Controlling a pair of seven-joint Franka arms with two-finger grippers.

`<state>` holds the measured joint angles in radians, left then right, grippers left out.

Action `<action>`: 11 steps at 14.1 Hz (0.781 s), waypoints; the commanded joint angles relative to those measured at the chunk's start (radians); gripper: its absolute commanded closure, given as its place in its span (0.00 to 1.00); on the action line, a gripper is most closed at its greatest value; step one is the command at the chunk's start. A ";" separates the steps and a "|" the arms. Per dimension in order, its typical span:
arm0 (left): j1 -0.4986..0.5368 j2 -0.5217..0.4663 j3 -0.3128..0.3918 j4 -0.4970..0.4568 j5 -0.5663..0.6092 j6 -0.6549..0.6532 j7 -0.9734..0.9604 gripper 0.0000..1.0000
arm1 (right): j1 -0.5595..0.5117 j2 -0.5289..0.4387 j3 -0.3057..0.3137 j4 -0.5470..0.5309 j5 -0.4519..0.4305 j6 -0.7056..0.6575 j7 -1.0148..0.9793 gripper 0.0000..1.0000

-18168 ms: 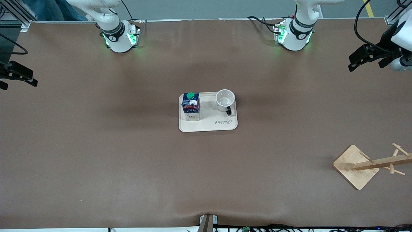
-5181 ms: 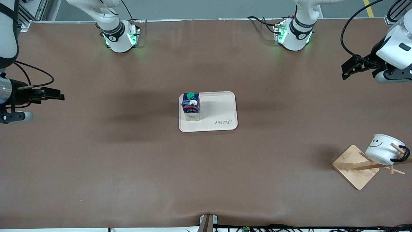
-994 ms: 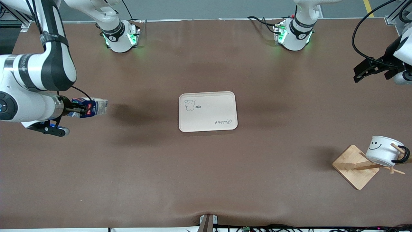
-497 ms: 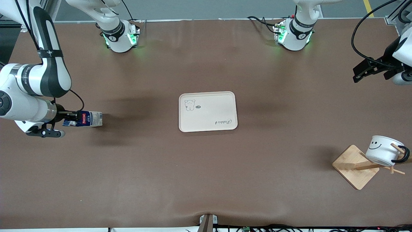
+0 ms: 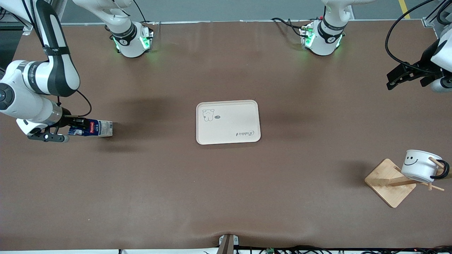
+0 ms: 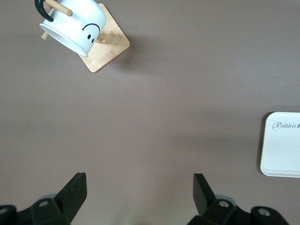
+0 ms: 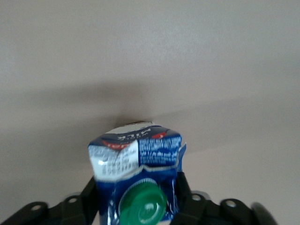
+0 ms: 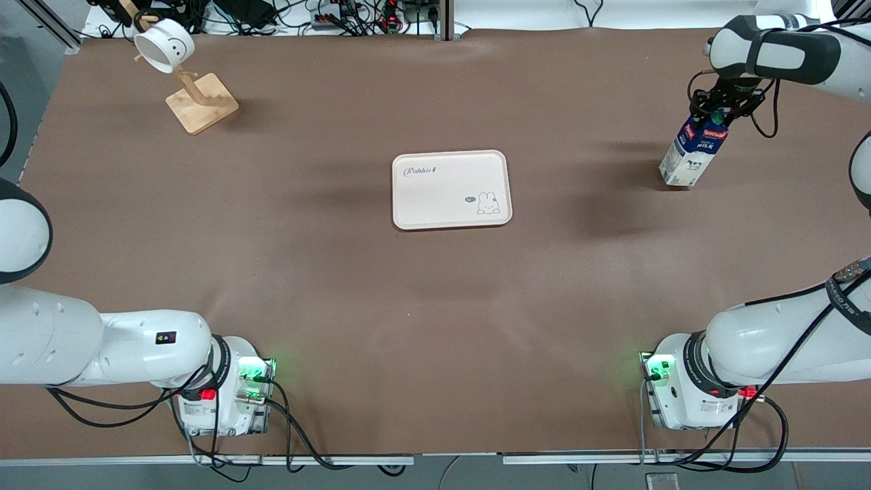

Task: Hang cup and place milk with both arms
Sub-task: 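Lower the milk carton onto the table and open the right gripper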

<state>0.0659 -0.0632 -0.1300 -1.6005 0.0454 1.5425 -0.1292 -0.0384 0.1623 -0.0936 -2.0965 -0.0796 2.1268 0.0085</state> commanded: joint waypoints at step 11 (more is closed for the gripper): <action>0.011 -0.032 -0.002 -0.016 -0.019 -0.013 0.002 0.00 | -0.020 -0.010 0.017 -0.030 -0.015 -0.039 -0.001 0.00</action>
<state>0.0662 -0.0710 -0.1293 -1.6004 0.0452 1.5362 -0.1292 -0.0391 0.1655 -0.0930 -2.1179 -0.0796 2.0930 0.0085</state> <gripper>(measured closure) 0.000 0.000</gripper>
